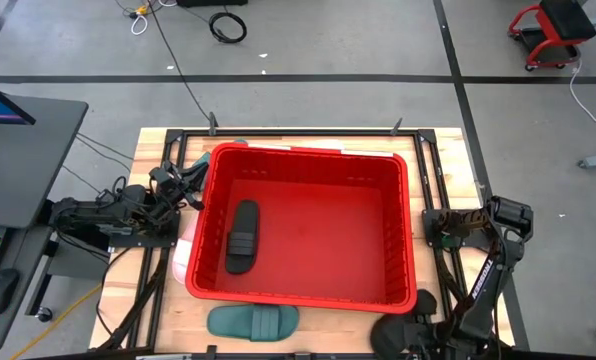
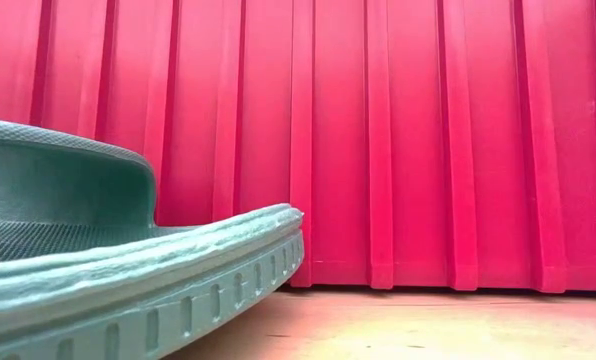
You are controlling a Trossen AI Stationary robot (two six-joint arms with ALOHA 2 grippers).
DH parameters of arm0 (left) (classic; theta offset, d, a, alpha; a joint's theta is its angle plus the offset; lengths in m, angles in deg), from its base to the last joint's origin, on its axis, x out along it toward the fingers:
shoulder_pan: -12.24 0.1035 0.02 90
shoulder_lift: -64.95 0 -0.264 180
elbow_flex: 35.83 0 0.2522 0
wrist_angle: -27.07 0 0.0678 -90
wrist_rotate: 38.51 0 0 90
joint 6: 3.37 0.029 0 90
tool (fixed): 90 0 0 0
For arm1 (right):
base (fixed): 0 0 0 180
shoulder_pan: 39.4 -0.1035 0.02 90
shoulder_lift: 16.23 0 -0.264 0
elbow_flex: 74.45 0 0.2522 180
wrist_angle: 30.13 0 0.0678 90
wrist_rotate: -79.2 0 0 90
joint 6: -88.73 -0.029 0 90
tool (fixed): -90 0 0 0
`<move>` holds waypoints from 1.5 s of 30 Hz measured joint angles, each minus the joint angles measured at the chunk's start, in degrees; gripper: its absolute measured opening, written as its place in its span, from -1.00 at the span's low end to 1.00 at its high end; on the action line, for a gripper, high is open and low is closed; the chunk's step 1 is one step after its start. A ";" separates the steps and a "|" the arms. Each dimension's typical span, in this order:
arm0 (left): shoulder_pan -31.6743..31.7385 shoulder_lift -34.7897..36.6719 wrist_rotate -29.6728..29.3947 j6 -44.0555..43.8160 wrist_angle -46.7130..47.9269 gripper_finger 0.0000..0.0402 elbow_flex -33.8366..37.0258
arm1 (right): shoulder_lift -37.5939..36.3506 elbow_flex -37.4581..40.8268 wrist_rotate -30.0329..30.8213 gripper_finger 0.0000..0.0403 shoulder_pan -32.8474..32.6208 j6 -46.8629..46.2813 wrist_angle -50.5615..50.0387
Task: Pick and place slides into bin
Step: Put the black slide on top of the other black slide in the container
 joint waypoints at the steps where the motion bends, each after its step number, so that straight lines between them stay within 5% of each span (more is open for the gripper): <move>1: 0.02 0.00 0.00 0.00 0.00 -0.81 0.00 | 0.00 -0.03 0.02 0.14 0.00 0.49 0.04; 16: 0.01 0.00 0.00 -0.02 0.00 -0.86 0.00 | -0.32 -0.16 0.34 -0.93 -0.05 2.60 3.51; 26: 0.01 0.00 0.00 -0.02 -0.02 -0.80 0.00 | -7.34 -0.07 -0.49 -0.95 0.71 7.32 9.77; 31: 0.00 0.00 0.00 0.00 0.00 -0.82 0.00 | -13.69 -0.07 -6.04 -0.91 2.06 19.71 16.06; 37: 0.00 0.00 0.00 0.00 -0.01 -0.86 0.00 | -20.17 -0.11 -8.07 -0.96 5.00 21.16 24.07; 45: 0.02 0.00 0.00 0.00 0.00 -0.82 0.00 | -20.24 -11.69 -7.14 -0.96 12.42 30.54 26.39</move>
